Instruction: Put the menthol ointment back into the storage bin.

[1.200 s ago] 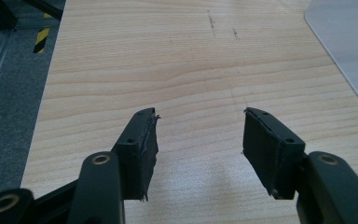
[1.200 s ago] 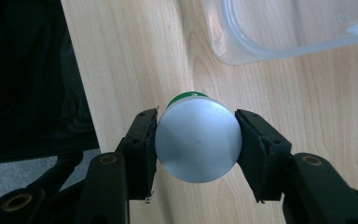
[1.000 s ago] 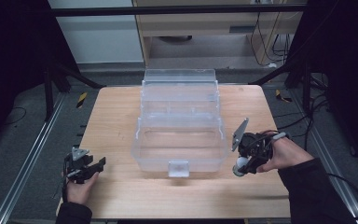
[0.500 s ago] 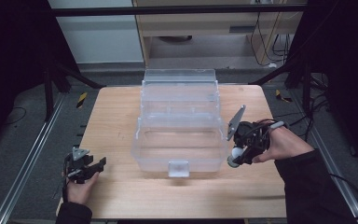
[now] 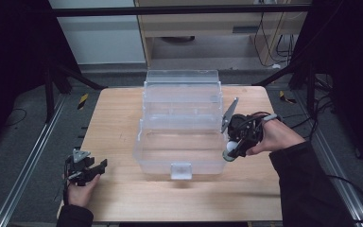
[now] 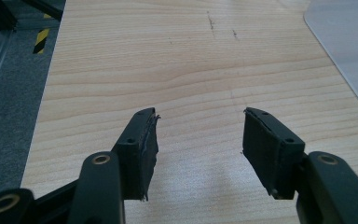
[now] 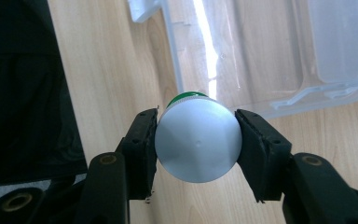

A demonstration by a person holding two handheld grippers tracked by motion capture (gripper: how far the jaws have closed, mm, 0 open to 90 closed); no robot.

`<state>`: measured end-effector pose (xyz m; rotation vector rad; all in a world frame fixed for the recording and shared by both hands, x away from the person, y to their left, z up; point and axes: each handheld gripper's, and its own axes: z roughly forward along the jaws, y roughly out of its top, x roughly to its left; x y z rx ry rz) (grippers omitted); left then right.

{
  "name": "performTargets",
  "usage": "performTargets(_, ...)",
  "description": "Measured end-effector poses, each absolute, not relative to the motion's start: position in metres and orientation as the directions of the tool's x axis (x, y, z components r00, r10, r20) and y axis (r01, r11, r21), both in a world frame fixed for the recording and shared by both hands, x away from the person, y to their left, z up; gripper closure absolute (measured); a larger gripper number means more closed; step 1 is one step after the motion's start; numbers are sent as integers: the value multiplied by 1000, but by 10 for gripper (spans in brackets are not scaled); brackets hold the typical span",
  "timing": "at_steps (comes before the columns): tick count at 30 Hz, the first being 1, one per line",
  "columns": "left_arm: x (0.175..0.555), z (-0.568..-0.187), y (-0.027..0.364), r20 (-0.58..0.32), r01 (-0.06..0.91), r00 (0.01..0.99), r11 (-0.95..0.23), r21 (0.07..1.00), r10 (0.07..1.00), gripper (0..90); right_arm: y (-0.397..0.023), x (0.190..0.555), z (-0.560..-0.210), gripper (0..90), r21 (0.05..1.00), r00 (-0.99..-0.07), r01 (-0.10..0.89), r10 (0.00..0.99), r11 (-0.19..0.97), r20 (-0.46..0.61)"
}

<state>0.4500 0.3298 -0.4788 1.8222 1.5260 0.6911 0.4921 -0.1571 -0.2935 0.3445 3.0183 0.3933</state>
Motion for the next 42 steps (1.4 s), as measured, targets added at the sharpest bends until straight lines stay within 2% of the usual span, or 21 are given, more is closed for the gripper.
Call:
performTargets(15,450,-479,330,-16,638,180,-105,763,984,445,-147,520,-305,506,295,-969,218,243,930,-51)
performTargets(42,450,-478,330,-13,637,181,-107,764,983,445,-133,538,-354,505,246,-978,192,206,950,-36)
